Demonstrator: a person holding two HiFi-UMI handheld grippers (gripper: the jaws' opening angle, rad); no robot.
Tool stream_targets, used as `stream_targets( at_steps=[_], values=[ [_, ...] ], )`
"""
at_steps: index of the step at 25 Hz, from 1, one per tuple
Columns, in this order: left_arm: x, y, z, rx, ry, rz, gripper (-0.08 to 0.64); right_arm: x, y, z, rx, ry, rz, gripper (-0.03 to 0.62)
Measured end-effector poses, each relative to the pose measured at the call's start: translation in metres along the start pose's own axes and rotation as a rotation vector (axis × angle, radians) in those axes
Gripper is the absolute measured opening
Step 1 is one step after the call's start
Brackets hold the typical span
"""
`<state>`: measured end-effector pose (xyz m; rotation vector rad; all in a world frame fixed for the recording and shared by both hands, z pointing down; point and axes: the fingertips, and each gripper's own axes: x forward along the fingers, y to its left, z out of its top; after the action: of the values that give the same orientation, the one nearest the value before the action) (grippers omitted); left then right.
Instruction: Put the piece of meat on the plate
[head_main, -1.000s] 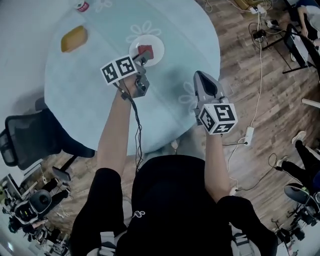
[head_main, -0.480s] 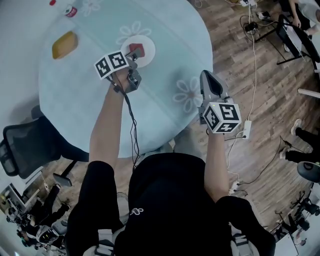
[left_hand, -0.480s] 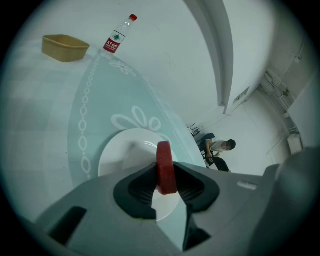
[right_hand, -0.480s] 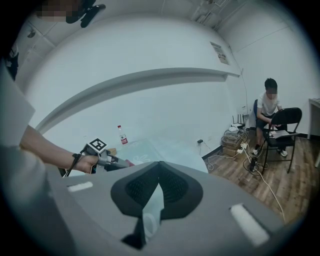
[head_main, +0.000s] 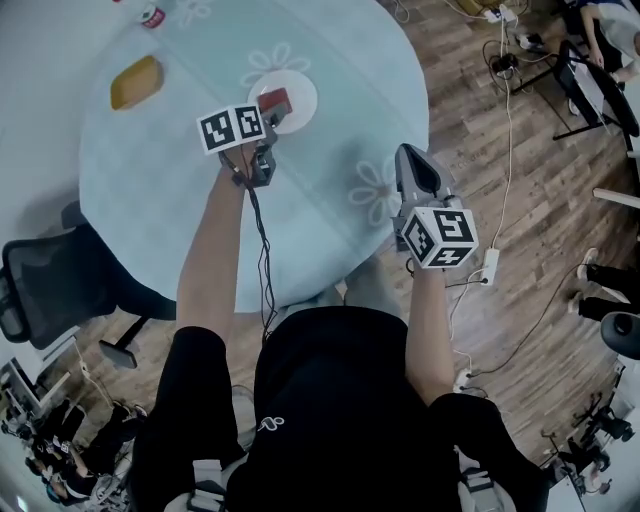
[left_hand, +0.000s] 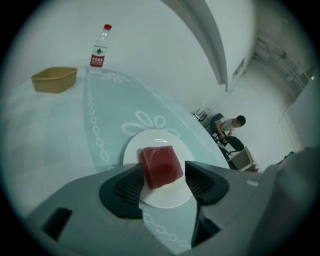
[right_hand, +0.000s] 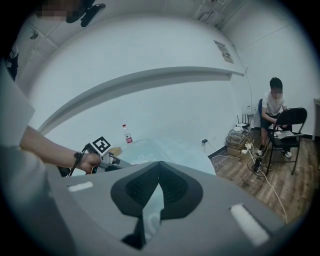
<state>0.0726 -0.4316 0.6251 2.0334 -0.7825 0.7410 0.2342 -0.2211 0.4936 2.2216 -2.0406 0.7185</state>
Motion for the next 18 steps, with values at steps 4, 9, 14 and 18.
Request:
stream_targets(
  at_steps=[4,9,14,18],
  values=[
    [-0.024,-0.006,0.004,0.085,-0.07,0.06,0.261,0.0,0.011,0.0,-0.017,0.001,0.034,0.009],
    [-0.095,-0.041,0.023,0.024,-0.319,0.031,0.183,0.009,0.051,0.022,-0.06,-0.041,0.137,0.009],
    [-0.193,-0.058,0.03,-0.122,-0.592,0.074,-0.005,0.022,0.112,0.069,-0.133,-0.109,0.301,0.009],
    [-0.267,-0.068,0.022,-0.07,-0.738,0.125,-0.005,0.027,0.164,0.084,-0.175,-0.133,0.396,0.009]
  ],
)
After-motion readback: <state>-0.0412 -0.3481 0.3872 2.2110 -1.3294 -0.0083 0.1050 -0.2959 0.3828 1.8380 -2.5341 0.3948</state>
